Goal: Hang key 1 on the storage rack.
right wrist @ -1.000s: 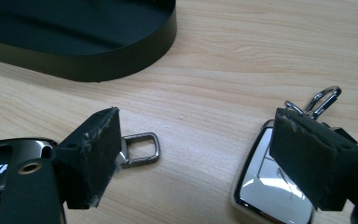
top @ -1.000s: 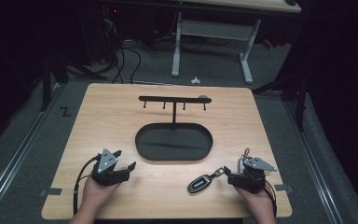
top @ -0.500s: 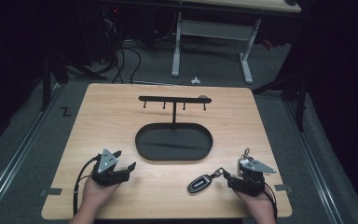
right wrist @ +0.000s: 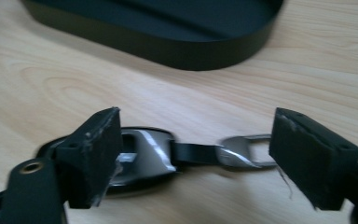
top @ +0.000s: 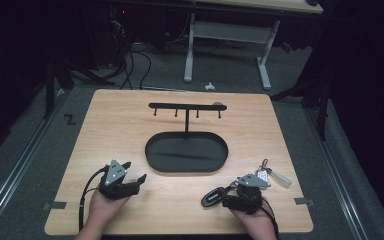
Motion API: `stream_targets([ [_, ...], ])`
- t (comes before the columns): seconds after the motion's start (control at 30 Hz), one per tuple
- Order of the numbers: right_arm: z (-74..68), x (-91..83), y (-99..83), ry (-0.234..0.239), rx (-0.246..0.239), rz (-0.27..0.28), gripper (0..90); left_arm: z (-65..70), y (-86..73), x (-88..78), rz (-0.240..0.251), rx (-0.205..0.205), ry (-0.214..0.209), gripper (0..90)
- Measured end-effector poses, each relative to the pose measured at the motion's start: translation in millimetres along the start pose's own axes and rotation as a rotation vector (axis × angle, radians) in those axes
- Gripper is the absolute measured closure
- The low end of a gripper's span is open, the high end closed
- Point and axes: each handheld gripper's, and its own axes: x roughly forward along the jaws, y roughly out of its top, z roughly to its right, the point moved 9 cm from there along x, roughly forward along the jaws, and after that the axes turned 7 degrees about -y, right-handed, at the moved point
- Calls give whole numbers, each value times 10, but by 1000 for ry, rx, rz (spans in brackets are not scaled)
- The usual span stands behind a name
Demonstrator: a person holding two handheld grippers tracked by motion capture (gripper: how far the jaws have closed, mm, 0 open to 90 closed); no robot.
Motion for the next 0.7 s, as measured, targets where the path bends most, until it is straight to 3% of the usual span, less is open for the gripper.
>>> stream_targets([
  [0.1,-91,14,-7,-6,-40,-7,158,-4,-6,-9,-3,6,-1,275],
  [0.33,-98,91,-71,-13,-49,-43,160,-31,-14,-10,-3,-3,0,274],
  [0.4,-98,100,-105,-23,-83,-55,163,-16,-16,0,-6,-2,-4,275],
  [0.7,21,46,-187,-36,-64,-67,169,15,-13,30,-12,12,-11,275],
])
